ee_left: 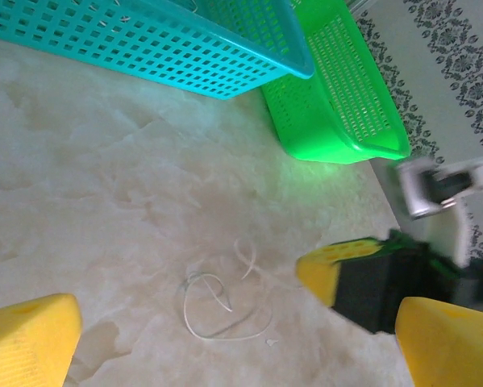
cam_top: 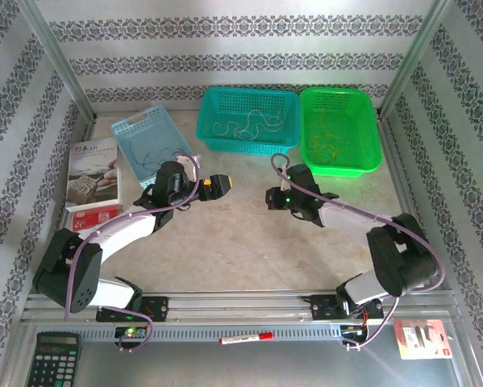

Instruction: Untangle the cables

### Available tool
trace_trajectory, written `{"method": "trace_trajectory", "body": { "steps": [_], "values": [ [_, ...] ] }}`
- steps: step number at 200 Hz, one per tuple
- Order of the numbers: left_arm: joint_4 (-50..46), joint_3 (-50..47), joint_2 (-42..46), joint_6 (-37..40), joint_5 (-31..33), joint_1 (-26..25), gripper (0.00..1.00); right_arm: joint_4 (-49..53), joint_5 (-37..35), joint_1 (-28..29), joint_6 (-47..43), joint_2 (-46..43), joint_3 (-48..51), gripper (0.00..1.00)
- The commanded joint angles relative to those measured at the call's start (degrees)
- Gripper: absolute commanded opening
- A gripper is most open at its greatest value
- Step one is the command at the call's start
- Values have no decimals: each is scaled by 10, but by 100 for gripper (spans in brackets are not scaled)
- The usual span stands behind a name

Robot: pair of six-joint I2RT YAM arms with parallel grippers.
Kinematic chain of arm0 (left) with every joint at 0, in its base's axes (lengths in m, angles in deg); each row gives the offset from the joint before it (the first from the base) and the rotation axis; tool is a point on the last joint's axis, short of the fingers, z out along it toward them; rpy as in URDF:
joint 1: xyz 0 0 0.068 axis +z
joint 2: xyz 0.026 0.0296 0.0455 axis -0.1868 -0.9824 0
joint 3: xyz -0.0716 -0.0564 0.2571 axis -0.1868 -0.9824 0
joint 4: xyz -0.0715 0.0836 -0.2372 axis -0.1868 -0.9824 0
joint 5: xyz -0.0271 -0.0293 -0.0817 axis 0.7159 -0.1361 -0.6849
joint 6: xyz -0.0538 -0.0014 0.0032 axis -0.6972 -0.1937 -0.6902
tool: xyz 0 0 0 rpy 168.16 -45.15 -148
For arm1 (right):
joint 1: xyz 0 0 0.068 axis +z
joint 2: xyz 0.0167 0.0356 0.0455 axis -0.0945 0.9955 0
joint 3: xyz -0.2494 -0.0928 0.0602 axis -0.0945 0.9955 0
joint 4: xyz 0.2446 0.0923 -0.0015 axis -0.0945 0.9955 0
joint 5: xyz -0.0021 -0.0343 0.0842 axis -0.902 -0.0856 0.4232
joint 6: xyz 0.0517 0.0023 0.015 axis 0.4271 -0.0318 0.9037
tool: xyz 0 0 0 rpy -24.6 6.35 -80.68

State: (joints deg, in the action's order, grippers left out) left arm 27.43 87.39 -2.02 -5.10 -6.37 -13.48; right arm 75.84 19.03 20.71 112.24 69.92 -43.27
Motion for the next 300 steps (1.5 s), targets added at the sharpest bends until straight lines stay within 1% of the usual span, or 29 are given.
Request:
{"method": "trace_trajectory", "body": {
  "steps": [1, 54, 139, 176, 300],
  "values": [
    [-7, 3, 4, 20, -15, 3, 100, 27, 21, -1, -8, -45, -34, 0],
    [23, -6, -22, 5, -40, 3, 100, 60, 38, -6, -3, -103, -81, 0],
    [44, -7, -56, -3, -51, -6, 100, 72, 74, -8, 20, -154, -120, 0],
    [59, -1, -64, -6, -58, -13, 100, 72, 91, -6, 30, -166, -129, 0],
    [99, 32, -87, -20, -71, -43, 100, 65, 103, 13, 45, -170, -138, 0]
  ]
}}
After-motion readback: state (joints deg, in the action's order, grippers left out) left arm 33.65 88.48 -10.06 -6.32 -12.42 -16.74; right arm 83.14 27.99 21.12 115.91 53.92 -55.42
